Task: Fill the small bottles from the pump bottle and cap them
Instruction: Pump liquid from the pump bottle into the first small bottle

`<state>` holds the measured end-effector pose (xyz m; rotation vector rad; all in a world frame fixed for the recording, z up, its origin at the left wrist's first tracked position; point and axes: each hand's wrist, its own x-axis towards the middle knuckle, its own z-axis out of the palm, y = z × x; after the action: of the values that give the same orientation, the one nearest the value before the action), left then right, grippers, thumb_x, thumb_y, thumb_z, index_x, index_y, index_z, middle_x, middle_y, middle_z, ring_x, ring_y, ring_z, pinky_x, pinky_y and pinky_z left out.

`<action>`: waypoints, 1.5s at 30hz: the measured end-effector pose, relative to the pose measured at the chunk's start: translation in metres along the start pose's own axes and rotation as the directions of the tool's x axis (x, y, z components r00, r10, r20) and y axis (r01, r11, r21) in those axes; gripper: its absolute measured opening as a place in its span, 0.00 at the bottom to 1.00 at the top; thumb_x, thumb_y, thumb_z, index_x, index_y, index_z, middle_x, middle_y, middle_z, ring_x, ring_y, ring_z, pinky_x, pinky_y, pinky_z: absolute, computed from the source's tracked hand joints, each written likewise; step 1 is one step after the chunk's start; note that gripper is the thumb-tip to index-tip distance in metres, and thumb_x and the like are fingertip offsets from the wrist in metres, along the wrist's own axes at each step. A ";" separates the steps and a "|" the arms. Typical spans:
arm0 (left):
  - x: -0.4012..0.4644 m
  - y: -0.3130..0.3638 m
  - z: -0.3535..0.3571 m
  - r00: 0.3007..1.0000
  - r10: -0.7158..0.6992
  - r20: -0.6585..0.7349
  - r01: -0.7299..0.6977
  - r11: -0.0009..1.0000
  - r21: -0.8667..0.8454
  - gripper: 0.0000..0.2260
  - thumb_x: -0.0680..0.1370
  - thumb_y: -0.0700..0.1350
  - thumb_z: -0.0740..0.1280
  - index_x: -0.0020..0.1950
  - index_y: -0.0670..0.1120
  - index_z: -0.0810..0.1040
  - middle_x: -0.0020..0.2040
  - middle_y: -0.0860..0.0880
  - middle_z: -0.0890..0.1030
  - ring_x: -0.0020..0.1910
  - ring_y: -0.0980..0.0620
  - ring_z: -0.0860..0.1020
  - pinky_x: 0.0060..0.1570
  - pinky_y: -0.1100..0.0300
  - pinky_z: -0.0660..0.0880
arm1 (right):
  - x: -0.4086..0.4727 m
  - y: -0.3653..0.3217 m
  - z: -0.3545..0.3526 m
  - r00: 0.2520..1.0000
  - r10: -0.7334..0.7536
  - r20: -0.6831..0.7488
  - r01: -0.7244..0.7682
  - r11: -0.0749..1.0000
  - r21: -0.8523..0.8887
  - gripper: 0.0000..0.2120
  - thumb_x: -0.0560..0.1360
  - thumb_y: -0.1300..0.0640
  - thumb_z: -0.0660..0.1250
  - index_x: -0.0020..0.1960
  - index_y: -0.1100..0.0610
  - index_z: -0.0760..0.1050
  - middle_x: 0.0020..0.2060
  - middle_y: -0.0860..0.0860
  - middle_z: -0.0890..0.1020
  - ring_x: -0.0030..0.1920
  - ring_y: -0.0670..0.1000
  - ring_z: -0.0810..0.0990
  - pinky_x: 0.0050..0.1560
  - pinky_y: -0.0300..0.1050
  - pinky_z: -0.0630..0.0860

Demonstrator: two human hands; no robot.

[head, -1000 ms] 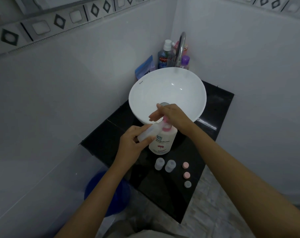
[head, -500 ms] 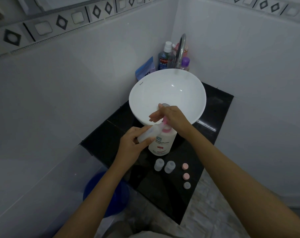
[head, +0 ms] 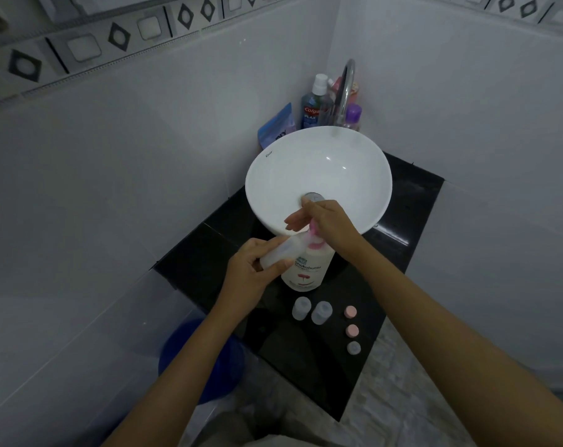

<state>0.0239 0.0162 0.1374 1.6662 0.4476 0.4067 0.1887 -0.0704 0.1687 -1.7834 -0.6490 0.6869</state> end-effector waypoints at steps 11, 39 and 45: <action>0.000 -0.007 0.002 0.999 -0.053 -0.009 0.053 0.999 -0.007 0.18 0.73 0.42 0.72 0.62 0.49 0.78 0.54 0.43 0.77 0.53 0.54 0.78 0.48 0.68 0.76 | -0.002 0.009 0.010 0.993 0.079 -0.086 -0.079 0.997 0.004 0.23 0.81 0.55 0.53 0.43 0.67 0.82 0.41 0.62 0.84 0.45 0.54 0.81 0.47 0.40 0.76; 0.003 -0.005 0.000 0.999 -0.052 0.007 0.053 0.997 -0.051 0.18 0.73 0.42 0.73 0.63 0.49 0.79 0.54 0.44 0.77 0.53 0.55 0.78 0.49 0.67 0.77 | 0.000 0.009 0.008 0.995 0.034 -0.095 -0.036 0.999 -0.022 0.22 0.81 0.53 0.54 0.43 0.62 0.83 0.40 0.54 0.84 0.44 0.51 0.79 0.46 0.41 0.74; 0.003 -0.003 -0.002 0.999 -0.051 0.013 0.051 0.998 -0.040 0.19 0.73 0.41 0.72 0.63 0.49 0.78 0.55 0.44 0.77 0.52 0.58 0.78 0.48 0.68 0.77 | -0.004 0.005 0.005 0.999 0.028 -0.047 -0.029 0.999 -0.016 0.23 0.82 0.52 0.53 0.44 0.62 0.83 0.42 0.56 0.85 0.45 0.49 0.80 0.43 0.38 0.74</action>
<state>0.0250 0.0197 0.1349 1.6138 0.4691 0.3656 0.1824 -0.0715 0.1635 -1.8215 -0.6002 0.6594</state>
